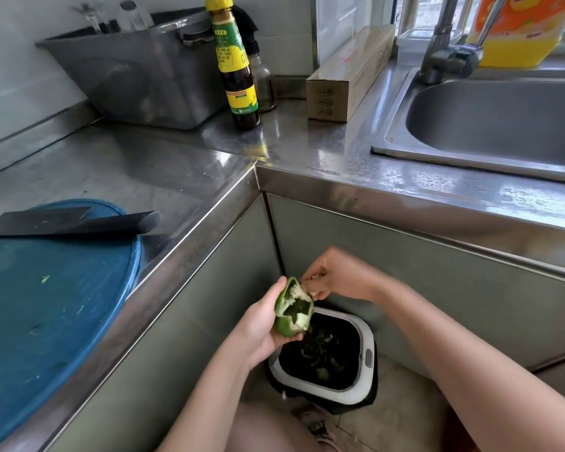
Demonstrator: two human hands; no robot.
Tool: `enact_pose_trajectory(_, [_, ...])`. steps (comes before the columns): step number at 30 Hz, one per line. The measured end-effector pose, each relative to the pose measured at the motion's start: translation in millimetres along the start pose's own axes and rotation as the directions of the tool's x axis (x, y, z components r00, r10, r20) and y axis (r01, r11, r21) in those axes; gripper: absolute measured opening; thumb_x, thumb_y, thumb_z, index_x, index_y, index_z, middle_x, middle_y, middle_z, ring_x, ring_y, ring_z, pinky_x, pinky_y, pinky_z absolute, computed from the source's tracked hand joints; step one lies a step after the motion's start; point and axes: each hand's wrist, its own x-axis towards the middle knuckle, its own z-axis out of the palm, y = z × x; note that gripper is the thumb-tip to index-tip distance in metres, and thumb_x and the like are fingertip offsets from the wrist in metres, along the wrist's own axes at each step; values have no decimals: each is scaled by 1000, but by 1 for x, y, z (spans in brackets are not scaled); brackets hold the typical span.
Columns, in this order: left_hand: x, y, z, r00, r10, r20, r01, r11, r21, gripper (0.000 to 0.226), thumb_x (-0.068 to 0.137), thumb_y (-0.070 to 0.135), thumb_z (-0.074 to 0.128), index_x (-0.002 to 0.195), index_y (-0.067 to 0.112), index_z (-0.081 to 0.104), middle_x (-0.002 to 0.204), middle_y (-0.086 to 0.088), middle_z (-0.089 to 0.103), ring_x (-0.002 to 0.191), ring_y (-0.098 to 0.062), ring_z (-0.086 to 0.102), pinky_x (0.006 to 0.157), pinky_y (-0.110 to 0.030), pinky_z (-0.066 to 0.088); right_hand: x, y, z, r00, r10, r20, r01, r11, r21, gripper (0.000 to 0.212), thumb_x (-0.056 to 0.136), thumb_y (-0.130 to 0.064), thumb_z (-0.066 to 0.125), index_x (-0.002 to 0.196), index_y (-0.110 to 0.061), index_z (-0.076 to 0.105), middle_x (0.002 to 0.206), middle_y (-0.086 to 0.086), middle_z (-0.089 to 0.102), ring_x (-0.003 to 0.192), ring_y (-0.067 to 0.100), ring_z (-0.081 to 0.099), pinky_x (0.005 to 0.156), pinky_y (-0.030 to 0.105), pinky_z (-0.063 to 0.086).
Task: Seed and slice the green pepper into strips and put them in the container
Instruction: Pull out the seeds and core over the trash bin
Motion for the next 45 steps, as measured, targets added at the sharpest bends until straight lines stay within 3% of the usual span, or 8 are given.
enact_pose_trajectory(4, [2, 6, -5, 1000, -12, -21, 9, 990, -138, 45, 91, 44, 48, 104, 5, 64, 98, -18, 65, 75, -24, 60, 49, -27, 51, 5, 11, 5, 990, 112, -81, -93, 973, 213, 21, 88, -8, 64, 106, 2, 68, 77, 8, 69, 63, 7, 63, 72, 27, 57])
enact_pose_trajectory(9, [5, 8, -3, 998, 31, -59, -45, 967, -250, 31, 93, 35, 50, 94, 7, 62, 85, -12, 66, 78, -26, 60, 64, -38, 54, 1, 23, 12, 978, -1, -208, -47, 973, -224, 35, 85, -21, 67, 120, -16, 64, 126, 5, 61, 118, 18, 54, 100, 25, 38])
enact_pose_trajectory(14, [6, 6, -2, 998, 45, -50, -58, 956, -288, 27, 93, 30, 50, 99, 6, 62, 96, -15, 65, 90, -29, 61, 89, -50, 46, -3, 18, 18, 883, -96, -460, 62, 994, -88, 22, 83, 1, 63, 94, -12, 76, 91, 0, 74, 87, 11, 67, 82, 14, 46])
enact_pose_trajectory(21, [10, 4, -2, 993, 119, 15, -110, 958, -265, 29, 94, 24, 48, 113, 4, 57, 112, -17, 60, 106, -30, 56, 99, -50, 40, -9, -4, 24, 926, -115, -359, 74, 989, -124, 37, 83, -41, 67, 111, -17, 69, 104, -2, 68, 86, 9, 61, 76, 19, 44])
enact_pose_trajectory(30, [8, -13, 2, 958, 281, 63, -250, 920, -301, 29, 81, 22, 57, 108, 11, 60, 108, -13, 62, 95, -24, 57, 88, -40, 43, -7, -20, 40, 896, -62, -440, -28, 980, -195, 18, 78, -28, 66, 85, -12, 71, 79, 4, 70, 72, 17, 64, 67, 29, 51])
enact_pose_trajectory(37, [1, -12, -1, 953, 293, 81, -271, 940, -206, 29, 85, 23, 53, 108, 11, 64, 99, -10, 67, 92, -22, 63, 84, -38, 46, -8, -30, 39, 938, -96, -334, -73, 886, -459, 22, 83, -19, 56, 79, 1, 65, 70, 11, 48, 64, 24, 46, 57, 28, 30])
enact_pose_trajectory(42, [-4, -7, -3, 961, 260, 95, -242, 955, -172, 33, 89, 23, 49, 113, 7, 63, 108, -15, 68, 97, -25, 63, 90, -42, 47, -6, -32, 30, 954, -70, -292, -53, 918, -393, 27, 79, -19, 58, 59, -4, 48, 63, 11, 35, 62, 19, 27, 47, 28, 23])
enact_pose_trajectory(45, [-6, -4, -7, 968, 223, 112, -202, 964, -171, 40, 86, 24, 51, 120, 8, 61, 122, -19, 61, 108, -30, 57, 94, -44, 44, -5, -25, 24, 961, -136, -239, 55, 947, -317, 25, 79, -19, 62, 65, 2, 62, 61, 12, 35, 61, 14, 26, 52, 28, 26])
